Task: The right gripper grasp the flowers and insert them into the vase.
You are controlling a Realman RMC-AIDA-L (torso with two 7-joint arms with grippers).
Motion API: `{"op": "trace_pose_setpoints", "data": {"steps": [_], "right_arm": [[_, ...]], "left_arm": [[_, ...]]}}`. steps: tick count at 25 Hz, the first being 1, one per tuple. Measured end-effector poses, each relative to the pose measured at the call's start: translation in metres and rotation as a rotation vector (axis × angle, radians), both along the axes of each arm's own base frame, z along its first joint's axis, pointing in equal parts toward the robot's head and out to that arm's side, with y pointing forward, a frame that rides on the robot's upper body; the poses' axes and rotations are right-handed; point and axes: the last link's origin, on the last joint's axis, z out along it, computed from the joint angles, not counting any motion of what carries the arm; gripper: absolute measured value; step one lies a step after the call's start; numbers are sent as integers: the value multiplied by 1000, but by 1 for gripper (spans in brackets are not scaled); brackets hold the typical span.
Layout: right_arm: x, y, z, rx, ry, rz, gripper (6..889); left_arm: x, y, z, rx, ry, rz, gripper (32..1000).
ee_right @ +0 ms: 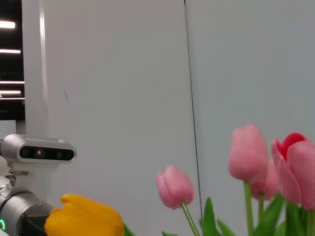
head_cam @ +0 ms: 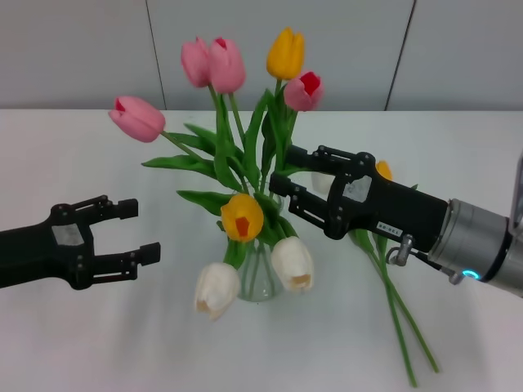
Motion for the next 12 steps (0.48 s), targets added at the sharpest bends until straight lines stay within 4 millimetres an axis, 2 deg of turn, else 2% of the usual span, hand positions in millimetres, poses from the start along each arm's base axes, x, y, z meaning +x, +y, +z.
{"op": "trace_pose_setpoints", "data": {"steps": [7, 12], "right_arm": [[6, -4, 5, 24, 21, -14, 447], [8, -5, 7, 29, 28, -18, 676]], "left_arm": [[-4, -2, 3, 9, -3, 11, 888], [-5, -3, 4, 11, -2, 14, 888]]}}
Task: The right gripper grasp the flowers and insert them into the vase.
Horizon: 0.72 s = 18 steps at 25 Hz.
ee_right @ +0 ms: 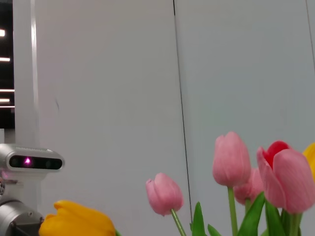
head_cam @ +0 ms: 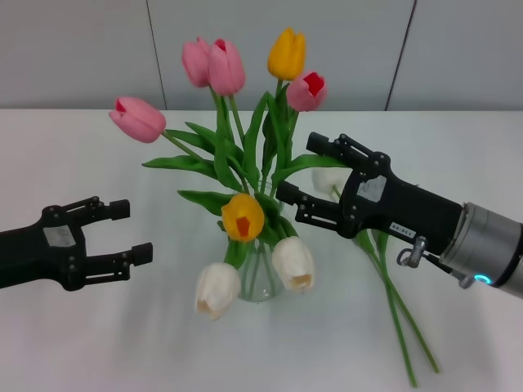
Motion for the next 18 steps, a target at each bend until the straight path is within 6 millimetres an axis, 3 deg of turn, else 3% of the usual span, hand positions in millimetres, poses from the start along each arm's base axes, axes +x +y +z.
{"op": "trace_pose_setpoints", "data": {"steps": [5, 18], "right_arm": [[6, -8, 8, 20, 34, 1, 879], [41, -35, 36, -115, 102, -151, 880]], "left_arm": [[0, 0, 1, 1, 1, 0, 888], [-13, -13, 13, 4, -8, 38, 888]]}}
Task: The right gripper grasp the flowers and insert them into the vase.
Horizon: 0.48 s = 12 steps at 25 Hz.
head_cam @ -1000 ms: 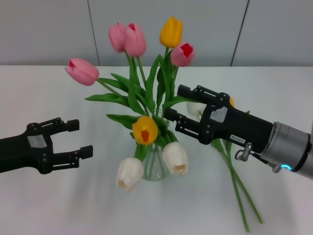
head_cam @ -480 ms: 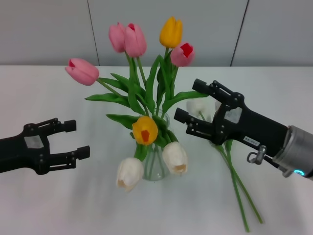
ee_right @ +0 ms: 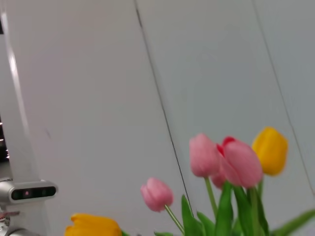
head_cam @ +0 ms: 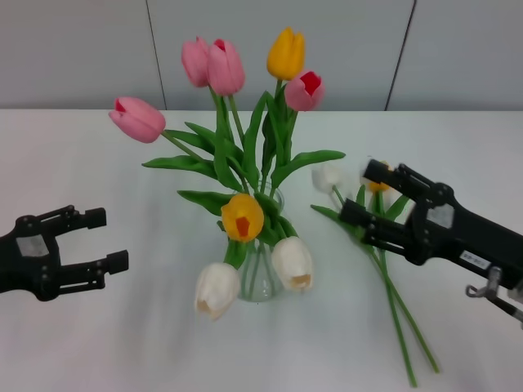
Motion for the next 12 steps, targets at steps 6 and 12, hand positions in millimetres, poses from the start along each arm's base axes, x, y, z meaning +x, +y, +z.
{"op": "trace_pose_setpoints", "data": {"steps": [6, 12], "right_arm": [[21, -4, 14, -76, -76, -43, 880], [29, -3, 24, -172, -176, -36, 880]], "left_arm": [[-3, -4, -1, -2, -3, 12, 888], [-2, -4, -2, -3, -7, 12, 888]]}}
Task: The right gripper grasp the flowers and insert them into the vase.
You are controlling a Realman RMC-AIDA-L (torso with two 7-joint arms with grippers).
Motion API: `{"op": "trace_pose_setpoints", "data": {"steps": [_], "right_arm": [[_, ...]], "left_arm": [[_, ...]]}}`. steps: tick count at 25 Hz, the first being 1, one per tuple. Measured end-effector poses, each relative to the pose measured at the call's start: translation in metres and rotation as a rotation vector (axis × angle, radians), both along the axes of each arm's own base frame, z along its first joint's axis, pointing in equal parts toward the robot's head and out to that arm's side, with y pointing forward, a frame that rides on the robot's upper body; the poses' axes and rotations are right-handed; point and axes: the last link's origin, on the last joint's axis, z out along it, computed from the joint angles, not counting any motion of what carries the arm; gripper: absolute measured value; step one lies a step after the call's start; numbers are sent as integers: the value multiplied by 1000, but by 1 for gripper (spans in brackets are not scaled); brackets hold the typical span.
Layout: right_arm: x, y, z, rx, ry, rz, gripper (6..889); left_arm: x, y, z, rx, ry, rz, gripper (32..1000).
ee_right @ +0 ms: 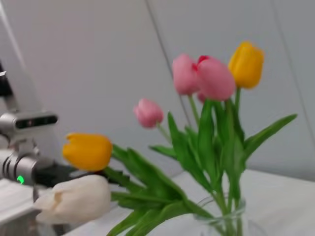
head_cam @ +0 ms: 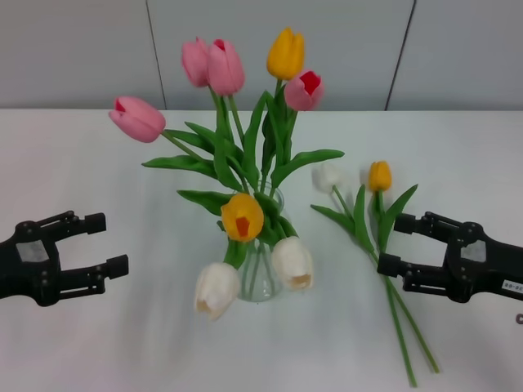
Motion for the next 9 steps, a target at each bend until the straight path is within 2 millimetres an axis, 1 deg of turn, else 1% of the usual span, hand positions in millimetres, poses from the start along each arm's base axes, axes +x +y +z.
{"op": "trace_pose_setpoints", "data": {"steps": [3, 9], "right_arm": [[-4, 1, -1, -34, -34, 21, 880], [-7, 2, -3, -49, -36, 34, 880]], "left_arm": [[0, 0, -1, -1, -1, 0, 888], [2, 1, -2, -2, -4, -6, 888]]}}
